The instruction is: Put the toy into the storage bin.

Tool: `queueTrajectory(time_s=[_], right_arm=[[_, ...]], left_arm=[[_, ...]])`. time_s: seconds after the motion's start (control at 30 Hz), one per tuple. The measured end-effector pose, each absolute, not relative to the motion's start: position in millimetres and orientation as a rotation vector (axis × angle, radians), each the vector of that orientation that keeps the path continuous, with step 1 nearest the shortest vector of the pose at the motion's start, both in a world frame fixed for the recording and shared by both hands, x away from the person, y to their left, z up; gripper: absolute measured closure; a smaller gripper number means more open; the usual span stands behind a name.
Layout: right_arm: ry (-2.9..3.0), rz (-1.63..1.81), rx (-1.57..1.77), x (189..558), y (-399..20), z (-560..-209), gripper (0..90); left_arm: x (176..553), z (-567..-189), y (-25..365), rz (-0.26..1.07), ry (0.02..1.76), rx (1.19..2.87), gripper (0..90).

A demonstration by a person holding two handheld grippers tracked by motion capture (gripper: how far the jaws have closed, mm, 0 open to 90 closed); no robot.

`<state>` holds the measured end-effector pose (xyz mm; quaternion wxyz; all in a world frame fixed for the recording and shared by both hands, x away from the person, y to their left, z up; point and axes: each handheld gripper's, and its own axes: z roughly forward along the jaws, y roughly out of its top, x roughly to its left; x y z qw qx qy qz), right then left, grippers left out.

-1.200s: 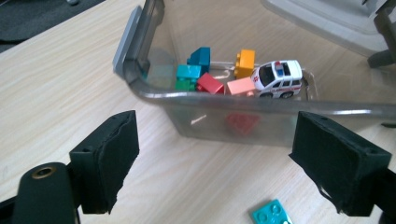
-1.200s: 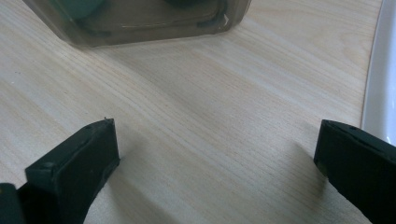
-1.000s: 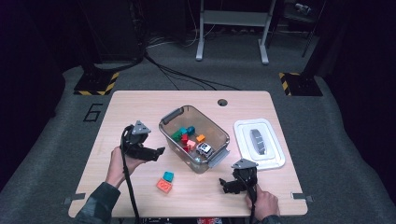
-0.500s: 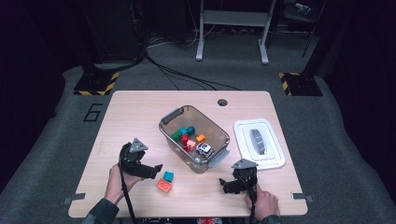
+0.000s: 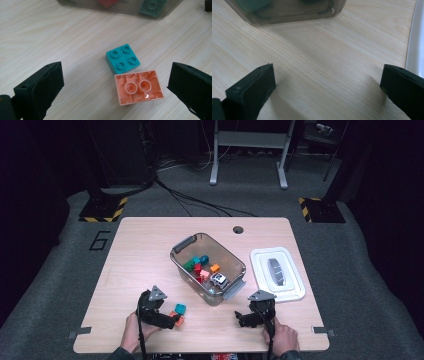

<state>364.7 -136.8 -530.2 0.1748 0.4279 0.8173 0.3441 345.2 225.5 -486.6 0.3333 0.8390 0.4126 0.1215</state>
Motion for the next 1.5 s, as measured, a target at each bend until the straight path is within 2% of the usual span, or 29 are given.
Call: queueTrajectory(time_s=[0.27,0.3,0.37,0.4,0.47,0.57,1.1,1.5], right_arm=[[2.316,0.975,1.213,365,-137,-530,0.0],[2.316,0.975,1.213,365,-137,-530,0.0],[2.316,0.975,1.213,365,-137,-530,0.0],[2.316,0.975,1.213,365,-137,-530,0.0],[2.316,0.975,1.213,365,-137,-530,0.0],[2.316,0.975,1.213,365,-137,-530,0.0],[2.322,0.971,1.203,365,-137,-530,0.0],[2.316,0.975,1.213,365,-137,-530,0.0]], left_arm=[[339,-505,215,0.306,1.084,2.227,0.2],[338,-506,214,0.317,1.087,2.220,2.9],[336,-507,215,0.313,1.077,2.221,16.5],[335,-508,215,0.318,1.077,2.211,17.7],[334,-508,215,0.317,1.066,2.210,27.9],[332,-508,215,0.328,1.059,2.209,37.9],[332,-506,228,0.335,1.093,2.174,42.0],[340,-488,243,0.342,1.111,2.134,42.8]])
